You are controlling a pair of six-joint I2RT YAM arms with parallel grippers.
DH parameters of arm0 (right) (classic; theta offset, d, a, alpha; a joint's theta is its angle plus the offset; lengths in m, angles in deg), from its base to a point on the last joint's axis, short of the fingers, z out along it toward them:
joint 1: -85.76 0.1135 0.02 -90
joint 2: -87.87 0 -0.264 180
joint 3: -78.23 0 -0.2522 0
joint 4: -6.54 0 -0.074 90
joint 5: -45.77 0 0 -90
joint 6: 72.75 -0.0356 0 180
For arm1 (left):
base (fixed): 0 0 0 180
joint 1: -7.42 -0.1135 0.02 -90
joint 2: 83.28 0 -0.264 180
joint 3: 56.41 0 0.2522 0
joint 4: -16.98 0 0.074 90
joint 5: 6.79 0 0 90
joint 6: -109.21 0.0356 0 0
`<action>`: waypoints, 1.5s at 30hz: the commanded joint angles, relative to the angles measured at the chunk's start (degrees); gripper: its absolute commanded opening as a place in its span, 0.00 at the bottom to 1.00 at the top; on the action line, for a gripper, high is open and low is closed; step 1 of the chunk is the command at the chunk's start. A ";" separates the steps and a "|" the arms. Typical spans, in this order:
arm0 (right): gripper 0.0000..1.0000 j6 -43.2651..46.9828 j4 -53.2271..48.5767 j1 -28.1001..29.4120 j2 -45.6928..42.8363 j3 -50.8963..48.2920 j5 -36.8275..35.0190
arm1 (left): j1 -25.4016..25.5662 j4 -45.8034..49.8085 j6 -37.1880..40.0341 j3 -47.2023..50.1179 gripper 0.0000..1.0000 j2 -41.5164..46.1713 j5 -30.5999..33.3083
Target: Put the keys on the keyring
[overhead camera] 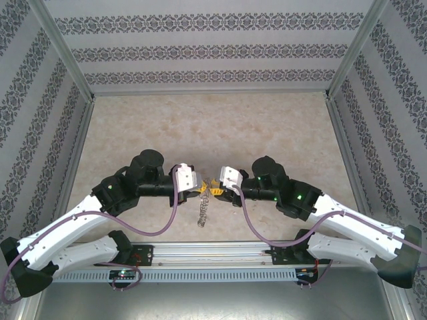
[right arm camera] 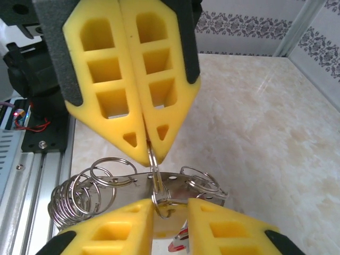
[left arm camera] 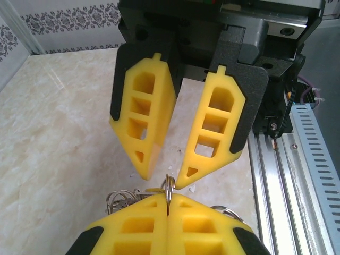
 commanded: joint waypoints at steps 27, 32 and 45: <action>0.00 0.10 5.33 -0.09 2.56 -0.52 7.26 | -0.04 -6.15 -2.23 0.56 0.00 2.38 -2.45; 0.00 0.04 6.86 -0.01 -1.01 -2.17 2.64 | -0.21 -5.39 -2.03 0.57 0.00 2.65 -1.93; 0.00 2.43 12.44 0.94 -6.35 -4.34 -4.65 | -0.31 -4.74 -1.93 0.24 0.00 1.94 -2.11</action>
